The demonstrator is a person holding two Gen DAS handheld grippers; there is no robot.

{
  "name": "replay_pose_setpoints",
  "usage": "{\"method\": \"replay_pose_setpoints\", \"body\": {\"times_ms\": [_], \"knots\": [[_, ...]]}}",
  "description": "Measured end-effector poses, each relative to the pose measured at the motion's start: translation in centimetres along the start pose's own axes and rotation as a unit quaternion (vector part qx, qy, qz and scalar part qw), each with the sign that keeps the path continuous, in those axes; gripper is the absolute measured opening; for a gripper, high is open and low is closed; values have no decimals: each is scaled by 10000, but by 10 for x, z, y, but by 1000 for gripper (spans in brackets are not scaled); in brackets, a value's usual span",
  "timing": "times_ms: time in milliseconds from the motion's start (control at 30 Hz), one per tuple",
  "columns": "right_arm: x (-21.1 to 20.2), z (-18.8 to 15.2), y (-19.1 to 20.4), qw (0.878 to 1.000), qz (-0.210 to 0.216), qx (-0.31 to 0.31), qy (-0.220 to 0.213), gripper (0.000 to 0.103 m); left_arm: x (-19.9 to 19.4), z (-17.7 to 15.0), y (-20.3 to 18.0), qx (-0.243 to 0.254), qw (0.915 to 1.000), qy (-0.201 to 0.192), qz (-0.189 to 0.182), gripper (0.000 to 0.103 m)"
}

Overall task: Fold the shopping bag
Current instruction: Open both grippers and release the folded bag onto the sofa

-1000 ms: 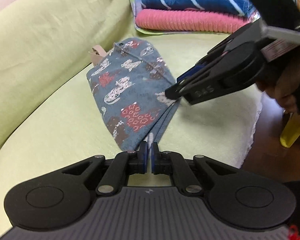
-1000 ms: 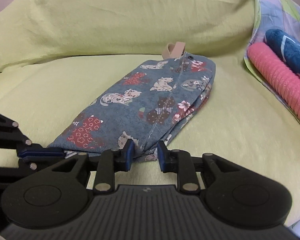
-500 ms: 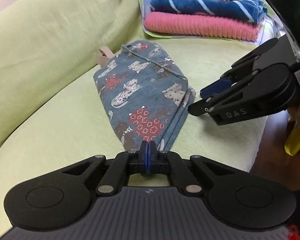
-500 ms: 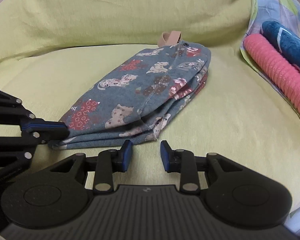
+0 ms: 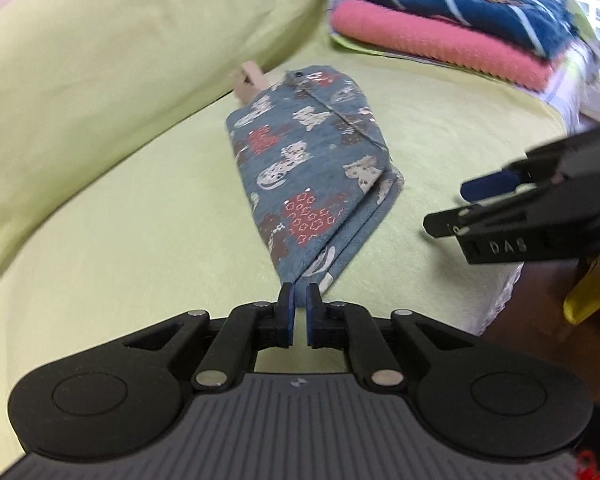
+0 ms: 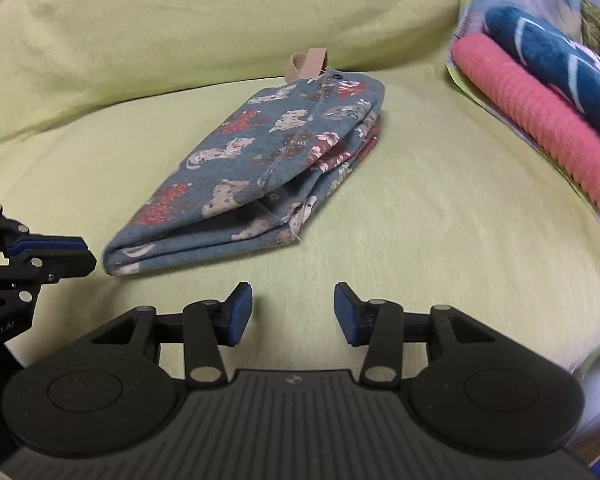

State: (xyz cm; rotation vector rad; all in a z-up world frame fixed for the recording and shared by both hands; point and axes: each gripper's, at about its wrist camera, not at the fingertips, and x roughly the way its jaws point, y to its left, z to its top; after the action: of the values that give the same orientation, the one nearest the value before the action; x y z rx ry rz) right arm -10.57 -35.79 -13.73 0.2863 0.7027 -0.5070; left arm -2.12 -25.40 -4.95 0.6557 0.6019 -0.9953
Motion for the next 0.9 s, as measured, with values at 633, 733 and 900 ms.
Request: {"method": "replay_pose_setpoints", "body": {"times_ms": [633, 733, 900], "knots": [[-68, 23, 21, 9992, -199, -162, -307, 55, -57, 10, 1, -261, 9991, -325, 120, 27], [-75, 22, 24, 9991, -228, -173, -318, 58, -63, 7, 3, -281, 9986, -401, 178, 28], [-83, 19, 26, 9989, -185, -199, -384, 61, -67, 3, 7, -342, 9983, -437, 187, 28]]}}
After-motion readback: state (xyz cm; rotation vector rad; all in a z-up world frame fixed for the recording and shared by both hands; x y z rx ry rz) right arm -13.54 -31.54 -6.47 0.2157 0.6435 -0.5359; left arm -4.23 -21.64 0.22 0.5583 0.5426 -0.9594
